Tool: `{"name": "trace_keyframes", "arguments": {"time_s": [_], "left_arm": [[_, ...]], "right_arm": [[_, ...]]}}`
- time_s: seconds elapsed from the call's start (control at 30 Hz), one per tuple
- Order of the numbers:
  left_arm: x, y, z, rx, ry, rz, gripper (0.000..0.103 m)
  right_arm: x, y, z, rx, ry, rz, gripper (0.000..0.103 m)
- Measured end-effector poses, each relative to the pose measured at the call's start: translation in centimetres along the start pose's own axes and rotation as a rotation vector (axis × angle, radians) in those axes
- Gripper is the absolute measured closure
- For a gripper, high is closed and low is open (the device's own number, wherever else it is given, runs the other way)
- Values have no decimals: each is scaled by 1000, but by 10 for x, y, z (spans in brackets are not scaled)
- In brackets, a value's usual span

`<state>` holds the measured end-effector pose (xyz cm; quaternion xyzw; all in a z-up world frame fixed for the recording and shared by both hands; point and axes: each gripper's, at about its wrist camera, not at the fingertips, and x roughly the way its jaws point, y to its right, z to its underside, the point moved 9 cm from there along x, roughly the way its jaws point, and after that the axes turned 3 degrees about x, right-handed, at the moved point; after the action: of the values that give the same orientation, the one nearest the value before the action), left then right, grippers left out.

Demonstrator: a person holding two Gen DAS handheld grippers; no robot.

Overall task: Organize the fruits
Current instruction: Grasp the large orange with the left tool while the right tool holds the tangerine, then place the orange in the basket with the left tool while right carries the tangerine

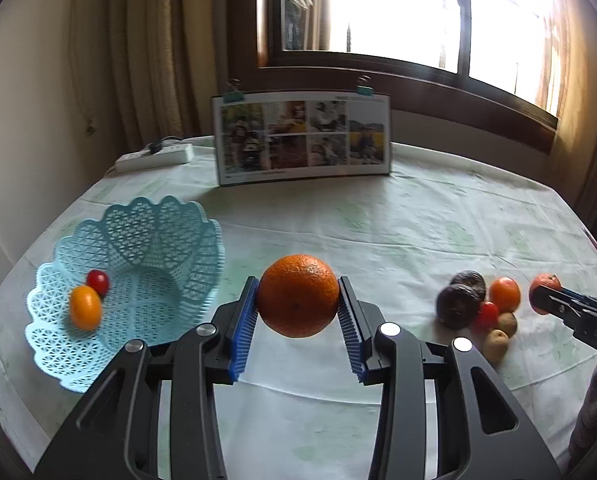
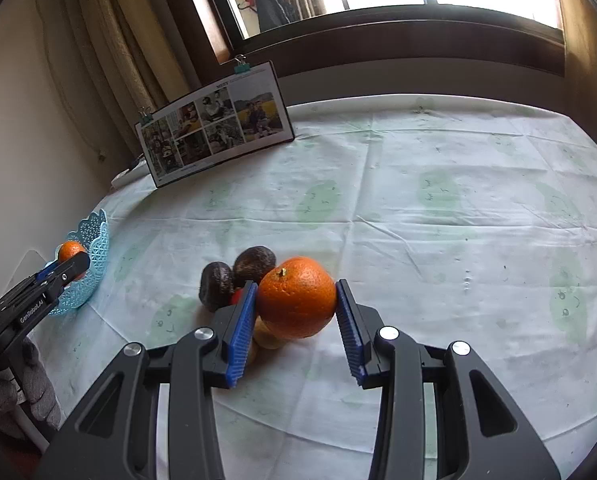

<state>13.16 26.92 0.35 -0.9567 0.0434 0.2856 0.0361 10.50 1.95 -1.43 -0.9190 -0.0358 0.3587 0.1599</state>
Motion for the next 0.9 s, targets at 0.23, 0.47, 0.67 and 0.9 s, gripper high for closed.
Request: {"name": "trace_keyframes", "arguments": {"time_s": [0.23,0.47,0.67,0.9], "left_arm": [[-6,-46,-1,-60,25,-80,63],[-6,-93,8,-128,16,-153,63],[-3,-119,21,-172,-11,-182,63],[-8,-142,30,-211,-17,-204,55]], "right_arm": [[0,-24,-2,-31,3,-15,63],[2,-51,-4,-65,1,-39,63],[7,-78,-4,-97,-6,-63,63],[13,-115,-4,-143,-14,-102,63]]}}
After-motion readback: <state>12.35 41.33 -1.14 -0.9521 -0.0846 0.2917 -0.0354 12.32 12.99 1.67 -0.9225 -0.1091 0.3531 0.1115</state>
